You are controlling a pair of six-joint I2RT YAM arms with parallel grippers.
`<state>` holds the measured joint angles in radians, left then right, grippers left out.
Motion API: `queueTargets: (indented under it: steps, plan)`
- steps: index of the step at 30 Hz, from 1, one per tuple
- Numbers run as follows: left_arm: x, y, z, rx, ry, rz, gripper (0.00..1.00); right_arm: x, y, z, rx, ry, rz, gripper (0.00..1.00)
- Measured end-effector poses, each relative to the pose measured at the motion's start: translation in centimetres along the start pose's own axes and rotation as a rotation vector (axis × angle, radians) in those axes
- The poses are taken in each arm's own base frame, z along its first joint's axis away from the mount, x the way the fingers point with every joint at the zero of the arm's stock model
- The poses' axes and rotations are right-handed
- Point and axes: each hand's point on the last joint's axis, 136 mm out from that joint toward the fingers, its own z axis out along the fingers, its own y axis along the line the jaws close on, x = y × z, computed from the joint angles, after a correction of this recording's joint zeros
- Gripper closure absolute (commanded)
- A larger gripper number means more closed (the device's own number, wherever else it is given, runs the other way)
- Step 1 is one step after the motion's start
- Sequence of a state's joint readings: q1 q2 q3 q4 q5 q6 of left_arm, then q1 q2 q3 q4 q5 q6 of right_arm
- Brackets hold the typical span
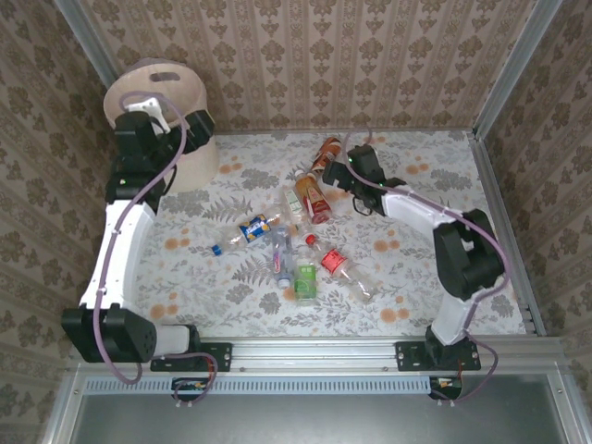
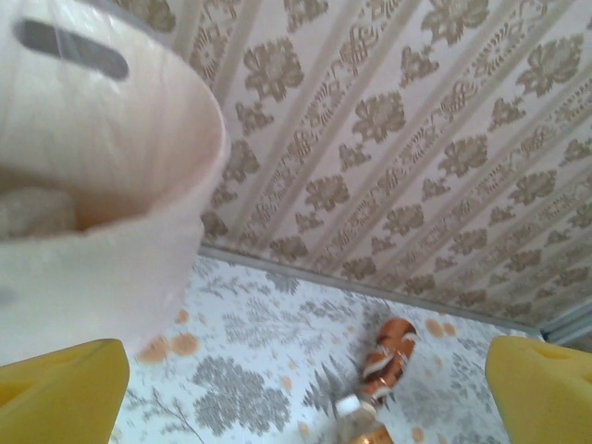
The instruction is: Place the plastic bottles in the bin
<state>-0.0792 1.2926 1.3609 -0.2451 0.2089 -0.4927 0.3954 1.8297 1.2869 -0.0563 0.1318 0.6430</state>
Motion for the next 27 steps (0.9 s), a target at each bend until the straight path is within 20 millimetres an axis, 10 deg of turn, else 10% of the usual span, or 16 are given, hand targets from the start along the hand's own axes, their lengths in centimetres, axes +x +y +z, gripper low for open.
queueTargets:
  steps: [9,17,27]
  plan:
    - [5.2,3.4,-0.3,-0.101,0.06,-0.13,0.0,-2.9,2.5,7.7,0.087,0.037,0.124,0.05]
    - [5.5,4.9,-2.0,-0.184,0.025,-0.129,0.0,-2.4,2.8,13.4,0.142,0.095,0.161,0.18]
    - [6.4,6.9,-2.8,-0.256,0.028,-0.139,0.0,-1.4,1.3,16.0,0.262,0.137,0.11,0.35]
